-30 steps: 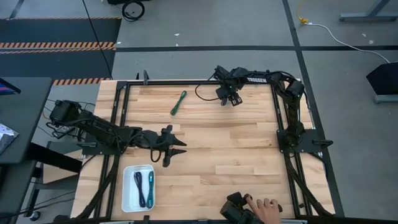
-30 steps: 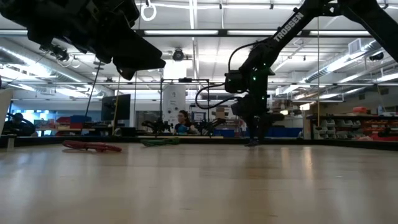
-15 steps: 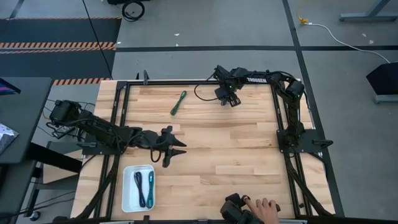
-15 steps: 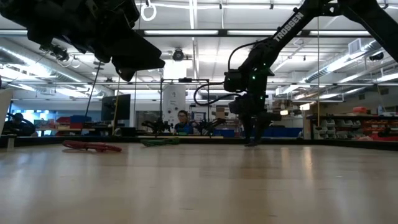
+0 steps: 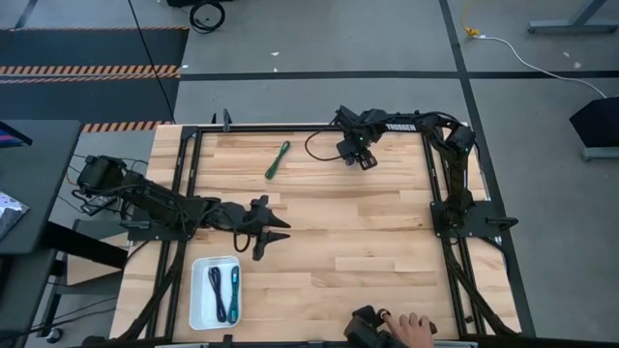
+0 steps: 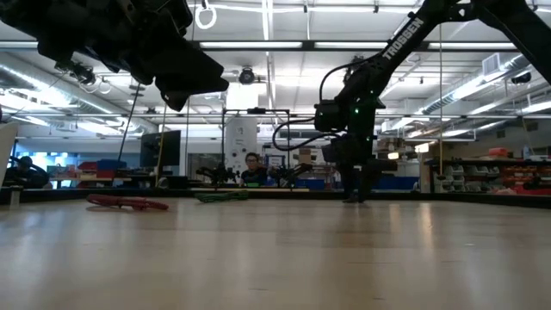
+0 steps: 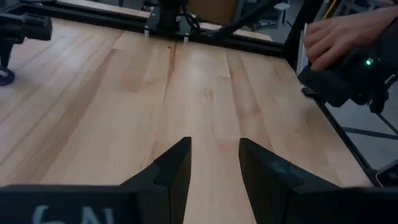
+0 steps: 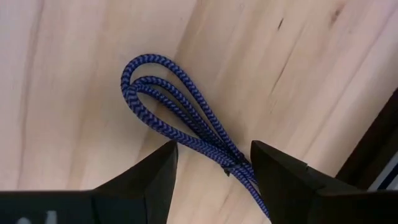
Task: Pick and place USB-C Cables
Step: Put the blue charger cable into the bin
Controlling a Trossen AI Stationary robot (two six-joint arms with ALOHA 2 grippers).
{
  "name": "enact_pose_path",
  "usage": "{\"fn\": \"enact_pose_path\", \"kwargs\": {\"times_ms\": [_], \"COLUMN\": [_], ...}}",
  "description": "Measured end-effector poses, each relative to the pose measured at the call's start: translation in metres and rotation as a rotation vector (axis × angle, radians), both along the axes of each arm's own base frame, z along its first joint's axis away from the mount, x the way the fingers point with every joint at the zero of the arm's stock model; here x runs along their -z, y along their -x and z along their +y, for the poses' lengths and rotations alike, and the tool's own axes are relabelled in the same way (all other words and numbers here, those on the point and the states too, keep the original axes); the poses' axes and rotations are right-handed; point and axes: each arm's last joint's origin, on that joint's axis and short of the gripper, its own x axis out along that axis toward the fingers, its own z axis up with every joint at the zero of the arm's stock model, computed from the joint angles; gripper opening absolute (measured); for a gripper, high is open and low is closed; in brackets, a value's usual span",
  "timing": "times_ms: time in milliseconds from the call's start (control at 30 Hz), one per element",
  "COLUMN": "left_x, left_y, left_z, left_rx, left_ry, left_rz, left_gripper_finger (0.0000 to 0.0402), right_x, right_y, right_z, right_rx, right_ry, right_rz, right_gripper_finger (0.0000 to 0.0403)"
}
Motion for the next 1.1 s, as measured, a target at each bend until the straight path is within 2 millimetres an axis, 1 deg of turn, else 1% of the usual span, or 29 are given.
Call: {"fn": "enact_pose_path", "kwargs": {"times_ms": [167,300,400,600,633,667,800,867,933,1033,1100], "left_x": [-0.002,-0.003,-0.004,-0.005,-0.005,-0.005,-0.008,-0.01,-0.011,-0.014,-0.016], "left_y": [-0.001,-0.001,-0.002,-0.003,-0.003,-0.003,-0.003,-0.003,-0.003,-0.001,0.0], "left_z": [0.0,0.001,0.004,0.006,0.006,0.006,0.006,0.006,0.006,0.004,0.004], "left_rx": [-0.001,-0.005,-0.016,-0.019,-0.014,-0.011,-0.007,-0.006,-0.007,0.003,0.007], "left_ry": [0.009,0.009,0.012,0.044,0.046,0.045,0.047,0.045,0.049,0.061,0.063], "left_rz": [-0.022,-0.025,-0.043,-0.046,-0.047,-0.051,-0.079,-0.089,-0.092,-0.101,-0.11], "left_gripper_finger": [0.0141,0.0141,0.0141,0.0141,0.0141,0.0141,0.0141,0.0141,0.0141,0.0141,0.0141], "right_x": [0.001,0.002,0.002,0.004,0.004,0.004,0.004,0.003,-0.001,-0.009,-0.021], "right_y": [-0.002,-0.004,-0.005,-0.005,-0.005,-0.005,-0.01,-0.012,-0.015,-0.022,-0.028], "right_z": [0.003,0.007,0.011,0.018,0.02,0.021,0.029,0.036,0.046,0.059,0.067], "right_rx": [0.021,0.056,0.093,0.199,0.224,0.245,0.348,0.365,0.349,0.327,0.32], "right_ry": [0.0,-0.004,-0.015,-0.053,-0.062,-0.073,-0.085,-0.086,-0.116,-0.153,-0.167], "right_rz": [0.001,0.01,0.015,0.033,0.033,0.032,0.025,0.026,0.022,-0.028,-0.102], "right_gripper_finger": [0.0198,0.0172,0.0135,0.0028,0.0019,0.0015,0.0027,0.0023,0.0014,0.0013,0.0013]}}
